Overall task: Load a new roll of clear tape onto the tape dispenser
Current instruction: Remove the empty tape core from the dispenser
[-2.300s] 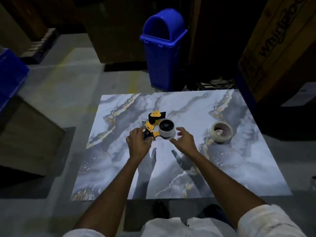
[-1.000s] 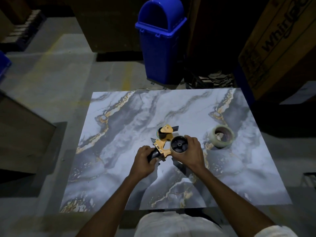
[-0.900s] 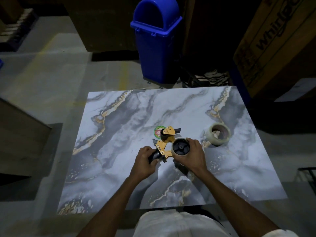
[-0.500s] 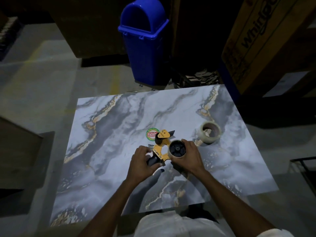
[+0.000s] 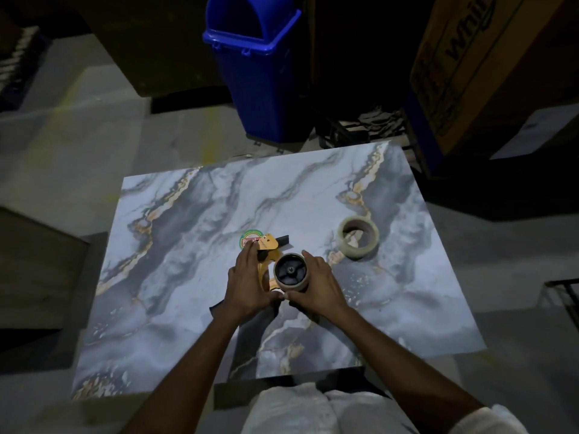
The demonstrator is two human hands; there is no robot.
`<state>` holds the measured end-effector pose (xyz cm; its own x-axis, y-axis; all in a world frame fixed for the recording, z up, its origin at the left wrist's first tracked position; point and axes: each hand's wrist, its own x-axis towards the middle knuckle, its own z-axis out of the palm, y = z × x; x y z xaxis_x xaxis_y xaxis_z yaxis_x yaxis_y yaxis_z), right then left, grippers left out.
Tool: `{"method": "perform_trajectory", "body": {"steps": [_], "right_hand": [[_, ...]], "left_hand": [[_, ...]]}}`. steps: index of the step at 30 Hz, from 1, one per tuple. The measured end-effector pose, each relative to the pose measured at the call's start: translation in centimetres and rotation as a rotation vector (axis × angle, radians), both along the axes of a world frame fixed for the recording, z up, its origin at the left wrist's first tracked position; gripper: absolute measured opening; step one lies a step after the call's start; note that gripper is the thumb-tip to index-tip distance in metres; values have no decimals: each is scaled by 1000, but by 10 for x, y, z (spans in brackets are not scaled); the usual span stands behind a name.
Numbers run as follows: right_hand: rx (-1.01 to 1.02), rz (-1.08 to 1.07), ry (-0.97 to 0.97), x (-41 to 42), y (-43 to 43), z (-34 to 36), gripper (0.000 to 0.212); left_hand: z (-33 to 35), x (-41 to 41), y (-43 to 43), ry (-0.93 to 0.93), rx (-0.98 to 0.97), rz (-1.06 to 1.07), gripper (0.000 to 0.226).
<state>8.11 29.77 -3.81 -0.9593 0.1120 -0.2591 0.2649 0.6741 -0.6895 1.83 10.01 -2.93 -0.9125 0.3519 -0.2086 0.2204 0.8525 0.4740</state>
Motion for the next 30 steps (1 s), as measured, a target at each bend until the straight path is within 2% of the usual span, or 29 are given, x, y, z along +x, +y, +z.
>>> {"method": "perform_trajectory", "body": {"steps": [2, 5, 9, 14, 19, 21, 26, 30], "right_hand": [[17, 34, -4, -1, 4, -2, 120], [73, 97, 16, -5, 5, 0, 110], [175, 202, 4, -18, -3, 14, 108], [239, 148, -79, -32, -20, 21, 112], [274, 25, -84, -32, -37, 20, 84], [272, 17, -95, -34, -39, 21, 79], [268, 106, -119, -40, -29, 29, 87], [324, 208, -85, -47, -22, 34, 85]], "left_hand": [[-1, 1, 5, -1, -40, 31, 142], [-1, 2, 10, -1, -108, 58, 137], [5, 1, 12, -5, -175, -1, 135], [8, -3, 12, -27, -239, -41, 131], [1, -6, 11, -16, -176, -20, 115], [-4, -7, 8, -18, -153, -28, 114], [-3, -9, 8, -14, -185, -58, 116], [1, -10, 11, -21, -221, -50, 120]]}}
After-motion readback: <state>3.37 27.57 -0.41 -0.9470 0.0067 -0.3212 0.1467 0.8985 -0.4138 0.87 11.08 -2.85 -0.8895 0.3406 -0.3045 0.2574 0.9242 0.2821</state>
